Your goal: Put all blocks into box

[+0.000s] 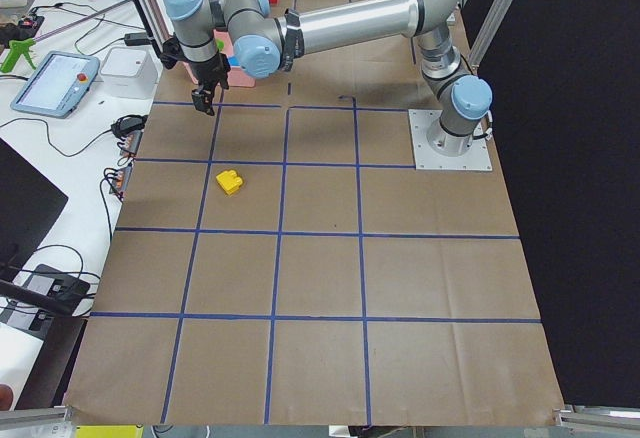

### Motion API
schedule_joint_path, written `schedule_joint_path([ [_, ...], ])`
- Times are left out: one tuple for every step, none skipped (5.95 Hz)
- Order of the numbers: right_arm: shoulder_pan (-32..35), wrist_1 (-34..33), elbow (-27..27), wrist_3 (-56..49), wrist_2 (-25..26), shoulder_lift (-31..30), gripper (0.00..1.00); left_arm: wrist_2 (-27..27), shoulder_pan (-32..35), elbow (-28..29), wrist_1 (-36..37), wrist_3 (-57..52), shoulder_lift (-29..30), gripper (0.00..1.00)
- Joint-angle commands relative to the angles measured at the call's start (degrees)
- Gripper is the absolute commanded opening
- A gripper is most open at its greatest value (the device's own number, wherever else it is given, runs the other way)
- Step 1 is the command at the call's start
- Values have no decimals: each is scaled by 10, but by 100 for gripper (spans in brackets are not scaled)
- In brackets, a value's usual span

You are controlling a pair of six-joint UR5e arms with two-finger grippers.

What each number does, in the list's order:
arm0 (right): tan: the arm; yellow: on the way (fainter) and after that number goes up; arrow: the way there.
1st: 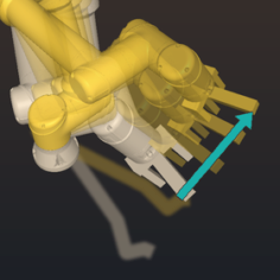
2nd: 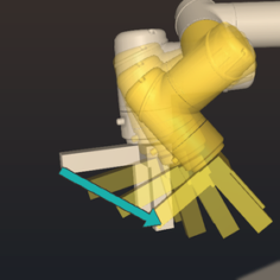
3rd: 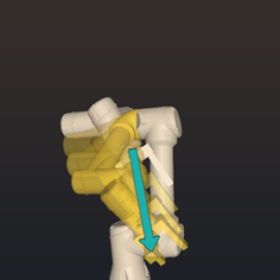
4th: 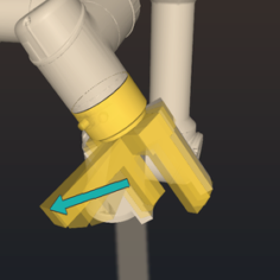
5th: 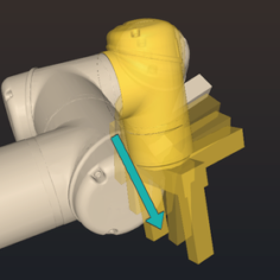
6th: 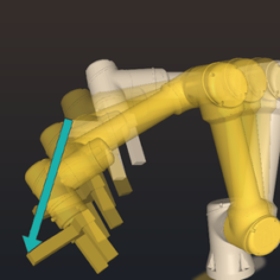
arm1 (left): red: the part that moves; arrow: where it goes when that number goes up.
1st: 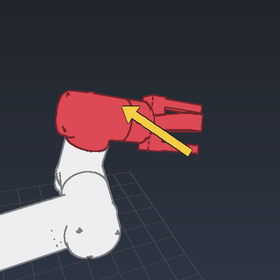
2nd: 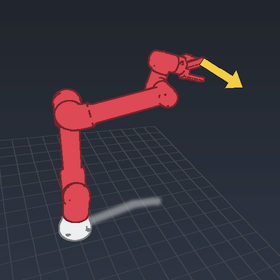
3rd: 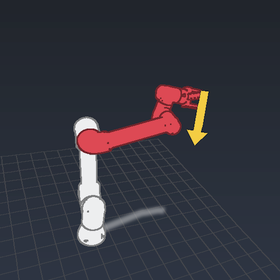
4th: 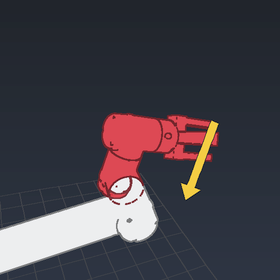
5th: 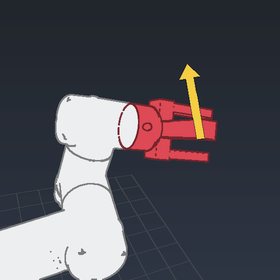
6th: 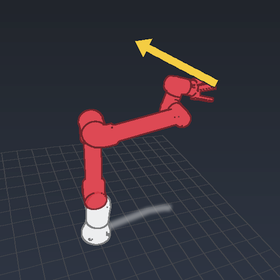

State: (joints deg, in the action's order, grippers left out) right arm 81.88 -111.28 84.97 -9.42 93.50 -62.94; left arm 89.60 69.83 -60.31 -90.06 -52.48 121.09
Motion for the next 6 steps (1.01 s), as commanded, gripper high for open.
schedule_joint_path([
  [-1,-146,99,29,-2,17,92,30,-14,0,30,-199,26,100],
  [-1,-168,112,30,-9,38,91,30,-26,-1,57,-229,49,100],
  [-1,-169,113,29,-18,44,88,26,-31,-4,90,-223,81,100],
  [-1,-162,114,25,-17,40,64,22,-31,-22,142,-221,105,100],
  [-2,-156,114,18,-14,37,28,11,-31,-62,185,-219,113,100],
  [-3,-155,113,3,-10,34,8,9,-39,-108,219,-218,108,100],
])
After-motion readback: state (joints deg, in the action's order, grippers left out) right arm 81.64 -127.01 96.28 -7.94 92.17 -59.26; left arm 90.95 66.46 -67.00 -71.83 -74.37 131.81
